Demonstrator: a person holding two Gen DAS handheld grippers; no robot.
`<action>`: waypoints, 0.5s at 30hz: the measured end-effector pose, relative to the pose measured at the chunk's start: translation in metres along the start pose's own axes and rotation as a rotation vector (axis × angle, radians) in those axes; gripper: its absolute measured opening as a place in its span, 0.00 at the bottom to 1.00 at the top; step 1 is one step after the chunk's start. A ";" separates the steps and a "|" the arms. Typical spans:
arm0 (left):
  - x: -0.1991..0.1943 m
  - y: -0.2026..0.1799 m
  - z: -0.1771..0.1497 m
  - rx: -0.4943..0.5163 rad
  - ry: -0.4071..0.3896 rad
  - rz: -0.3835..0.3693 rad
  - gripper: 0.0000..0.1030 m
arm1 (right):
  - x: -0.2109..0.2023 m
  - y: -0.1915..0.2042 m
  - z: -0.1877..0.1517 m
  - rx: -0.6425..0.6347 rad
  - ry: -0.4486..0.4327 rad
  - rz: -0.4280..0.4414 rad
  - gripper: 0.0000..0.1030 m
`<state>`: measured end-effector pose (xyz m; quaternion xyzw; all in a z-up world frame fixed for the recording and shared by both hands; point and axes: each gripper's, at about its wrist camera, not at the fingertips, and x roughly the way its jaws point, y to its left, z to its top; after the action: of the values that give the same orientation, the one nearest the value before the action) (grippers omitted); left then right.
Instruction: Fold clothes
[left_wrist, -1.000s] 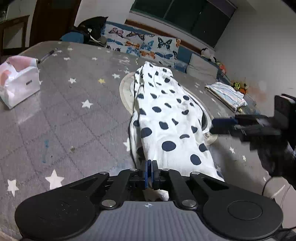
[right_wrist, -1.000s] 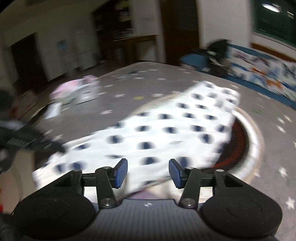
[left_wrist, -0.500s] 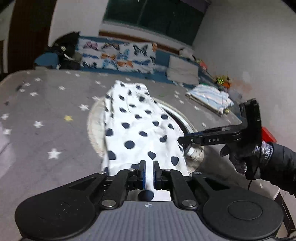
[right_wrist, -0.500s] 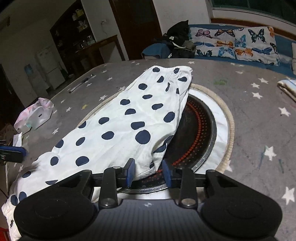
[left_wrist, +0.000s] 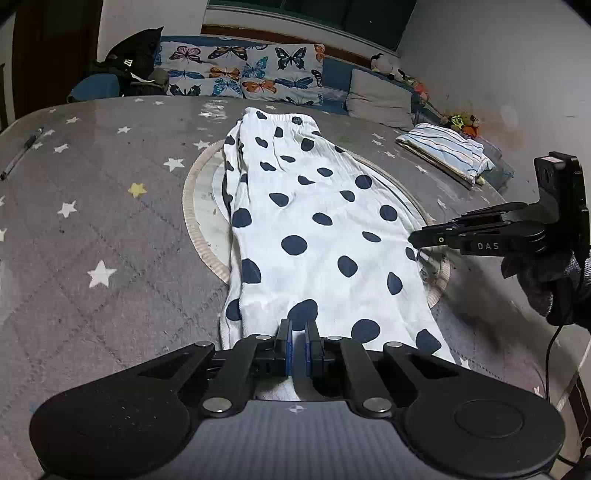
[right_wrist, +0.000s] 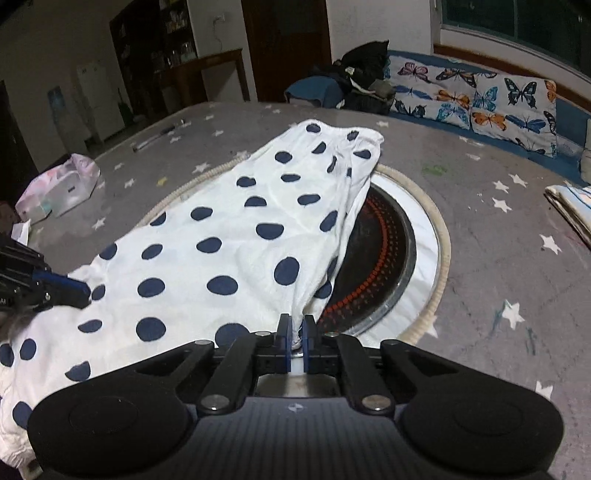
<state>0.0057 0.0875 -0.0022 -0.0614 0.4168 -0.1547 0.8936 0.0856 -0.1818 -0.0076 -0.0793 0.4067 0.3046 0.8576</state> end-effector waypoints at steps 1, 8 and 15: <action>-0.001 -0.001 0.002 0.006 -0.001 0.002 0.08 | -0.003 0.000 0.002 -0.006 -0.002 -0.005 0.08; -0.009 -0.016 0.017 0.034 -0.036 -0.015 0.17 | -0.013 0.005 0.036 -0.056 -0.084 0.001 0.12; 0.008 -0.021 0.016 0.032 0.000 -0.040 0.18 | 0.040 0.006 0.068 -0.067 -0.040 0.015 0.20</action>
<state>0.0175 0.0648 0.0072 -0.0556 0.4131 -0.1790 0.8912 0.1448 -0.1325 0.0081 -0.0986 0.3798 0.3260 0.8601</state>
